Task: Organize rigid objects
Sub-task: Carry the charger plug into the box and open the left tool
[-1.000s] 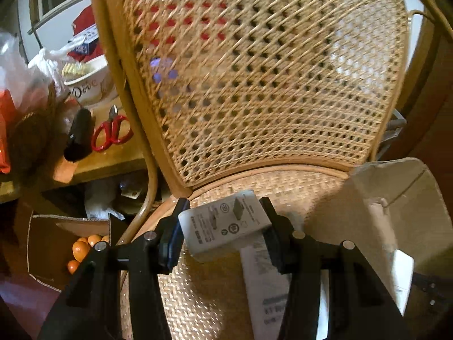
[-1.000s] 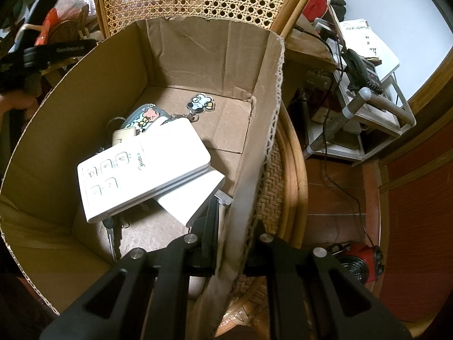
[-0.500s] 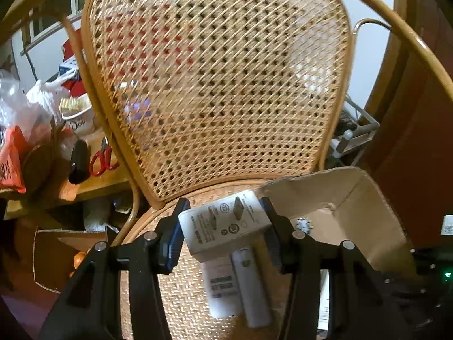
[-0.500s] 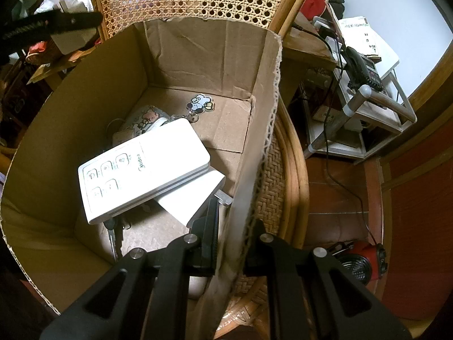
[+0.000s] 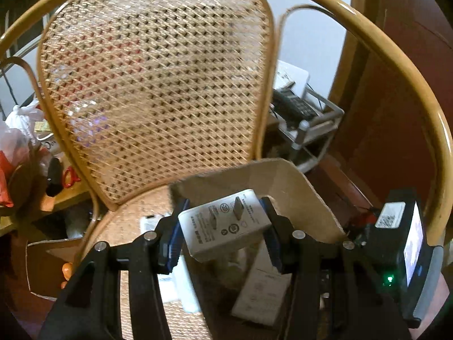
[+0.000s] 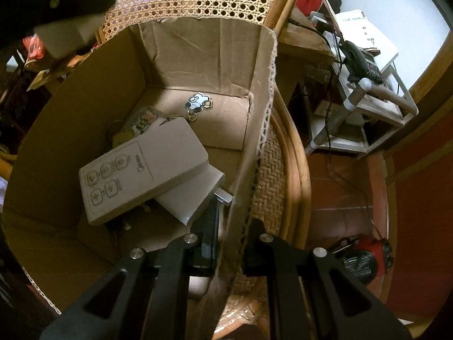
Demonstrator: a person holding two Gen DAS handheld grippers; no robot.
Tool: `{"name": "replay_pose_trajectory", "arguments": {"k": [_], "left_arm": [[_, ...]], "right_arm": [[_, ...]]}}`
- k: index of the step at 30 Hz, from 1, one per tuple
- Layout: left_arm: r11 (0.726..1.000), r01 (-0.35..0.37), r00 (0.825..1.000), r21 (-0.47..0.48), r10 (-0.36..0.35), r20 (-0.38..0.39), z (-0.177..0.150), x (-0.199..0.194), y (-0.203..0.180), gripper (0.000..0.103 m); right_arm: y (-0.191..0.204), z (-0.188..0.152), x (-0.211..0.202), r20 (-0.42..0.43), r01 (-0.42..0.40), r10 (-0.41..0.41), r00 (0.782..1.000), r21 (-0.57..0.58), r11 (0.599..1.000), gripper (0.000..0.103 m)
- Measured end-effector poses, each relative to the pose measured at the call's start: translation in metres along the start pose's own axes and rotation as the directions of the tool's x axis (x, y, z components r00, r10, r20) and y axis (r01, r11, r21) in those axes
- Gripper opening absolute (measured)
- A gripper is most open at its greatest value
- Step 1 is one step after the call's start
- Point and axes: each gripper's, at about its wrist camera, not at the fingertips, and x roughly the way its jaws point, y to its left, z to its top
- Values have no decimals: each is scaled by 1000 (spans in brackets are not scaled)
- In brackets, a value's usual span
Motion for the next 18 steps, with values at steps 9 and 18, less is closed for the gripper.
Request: {"name": "replay_pose_trajectory", "arguments": {"k": [9, 18], "left_arm": [[1000, 22, 998, -3, -22, -57, -17, 23, -18, 48], [1000, 4, 997, -1, -5, -71, -19, 32, -19, 50]], "right_arm": [[1, -1, -2, 3, -7, 7, 1000, 13, 1000, 15], [2, 0, -2, -10, 0, 0, 1000, 13, 1000, 15]]}}
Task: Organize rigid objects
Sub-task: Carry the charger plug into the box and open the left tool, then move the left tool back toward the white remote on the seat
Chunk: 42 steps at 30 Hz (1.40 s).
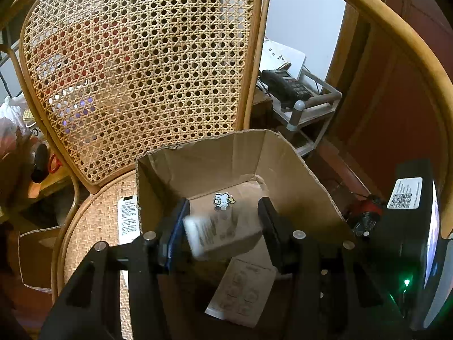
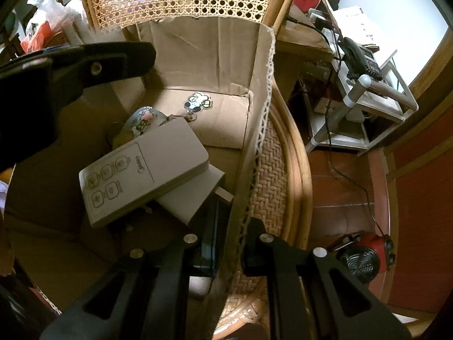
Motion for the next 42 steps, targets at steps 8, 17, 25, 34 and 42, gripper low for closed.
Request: {"name": "replay_pose_trajectory", "arguments": {"k": [8, 17, 25, 34, 42], "left_arm": [[1000, -7, 1000, 1, 7, 9, 0, -3, 3, 56], [997, -52, 997, -54, 55, 51, 3, -28, 52, 56], [980, -143, 989, -135, 148, 26, -5, -24, 116, 56], [982, -135, 988, -135, 124, -87, -28, 29, 145, 56], [988, -108, 983, -112, 89, -162, -28, 79, 149, 56]], "right_arm": [[0, 0, 0, -1, -2, 2, 1000, 2, 1000, 15], [1, 1, -1, -2, 2, -2, 1000, -6, 1000, 15], [1, 2, -2, -3, 6, -6, 1000, -7, 1000, 15], [1, 2, -2, -3, 10, -10, 1000, -10, 1000, 15], [1, 3, -1, -3, 18, -18, 1000, -19, 1000, 14]]}}
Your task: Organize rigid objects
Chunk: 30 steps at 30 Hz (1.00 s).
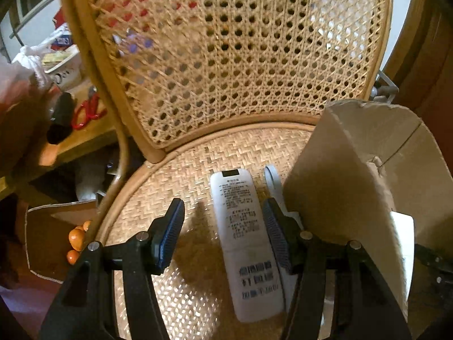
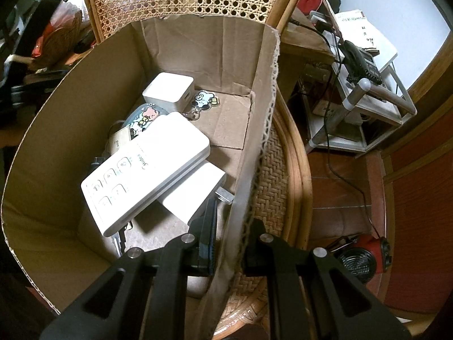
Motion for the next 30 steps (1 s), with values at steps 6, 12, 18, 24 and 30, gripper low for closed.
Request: {"name": "replay_pose_trajectory", "arguments": {"k": [6, 12, 18, 24, 30], "left_arm": [[1000, 5, 999, 1, -5, -34, 7, 29, 1, 56], [999, -18, 999, 29, 20, -46, 11, 49, -1, 61], [999, -14, 1000, 33, 15, -18, 7, 49, 2, 48], [1000, 0, 1000, 12, 0, -2, 1, 42, 5, 43], [1000, 1, 998, 10, -2, 59, 7, 5, 4, 42]], "right_arm": [[-1, -1, 1, 0, 5, -5, 1000, -5, 1000, 14], [-1, -1, 1, -4, 9, -9, 1000, -9, 1000, 17], [-1, 0, 2, -3, 7, -7, 1000, -8, 1000, 18], [-2, 1, 3, -4, 7, -7, 1000, -9, 1000, 18], [-1, 1, 3, -4, 9, -9, 1000, -9, 1000, 18]]}}
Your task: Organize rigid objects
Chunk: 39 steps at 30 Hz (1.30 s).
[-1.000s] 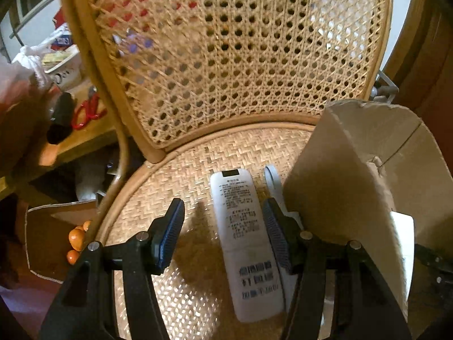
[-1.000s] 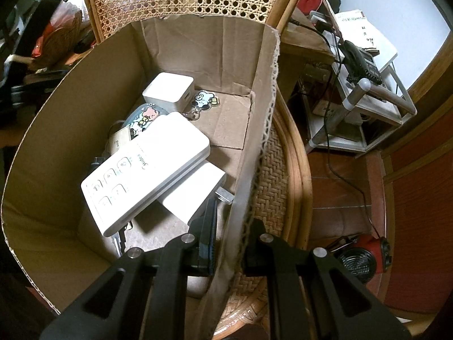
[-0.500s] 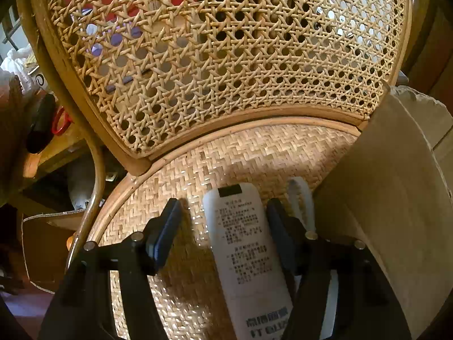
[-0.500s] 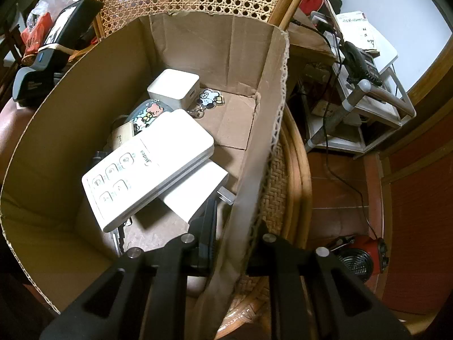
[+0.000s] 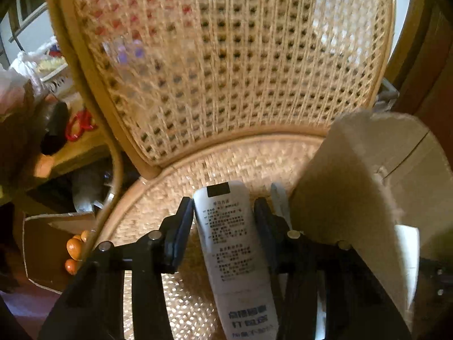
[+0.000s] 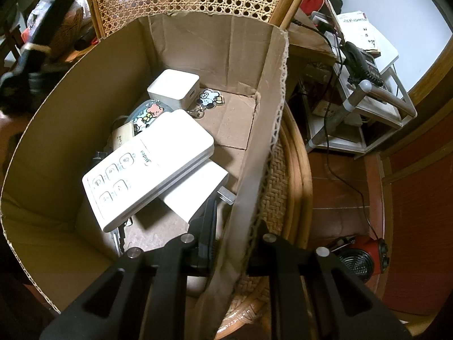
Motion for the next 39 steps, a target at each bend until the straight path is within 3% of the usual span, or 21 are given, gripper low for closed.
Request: {"name": "replay_pose_trajectory", "arguments": {"k": [8, 19, 21, 22, 26, 31, 34, 36, 38, 39], "left_arm": [[1000, -12, 990, 19, 9, 143, 17, -68, -9, 40], [999, 2, 978, 50, -13, 210, 22, -132, -30, 36], [998, 6, 974, 55, -18, 225, 25, -142, -34, 28], [998, 0, 973, 59, -14, 232, 27, -147, -36, 8], [997, -9, 960, 77, -13, 279, 36, -170, -41, 6], [994, -9, 956, 106, -22, 291, 39, -185, -47, 6], [994, -20, 972, 107, -6, 236, 33, -170, -39, 12], [996, -22, 983, 82, 7, 184, 24, -146, -28, 23], [995, -37, 994, 98, 26, 110, 16, -119, -24, 46], [994, -37, 996, 101, 29, 80, 11, -104, -21, 52]], "right_arm": [[1, 0, 0, 1, -1, 1, 1000, 1, 1000, 18], [0, 0, 2, 1, -5, 5, 1000, 4, 1000, 18], [0, 0, 2, 1, -6, 6, 1000, 5, 1000, 18], [1, 0, 2, 1, -5, 5, 1000, 3, 1000, 18], [1, 0, 2, 0, -5, 5, 1000, 3, 1000, 18], [1, -1, 4, 1, -6, 6, 1000, 5, 1000, 18], [2, -2, 6, 0, -8, 8, 1000, 8, 1000, 18], [3, -2, 7, -1, -8, 8, 1000, 8, 1000, 18], [2, -1, 6, -1, -8, 8, 1000, 9, 1000, 18], [2, -2, 6, -1, -9, 9, 1000, 9, 1000, 18]]}}
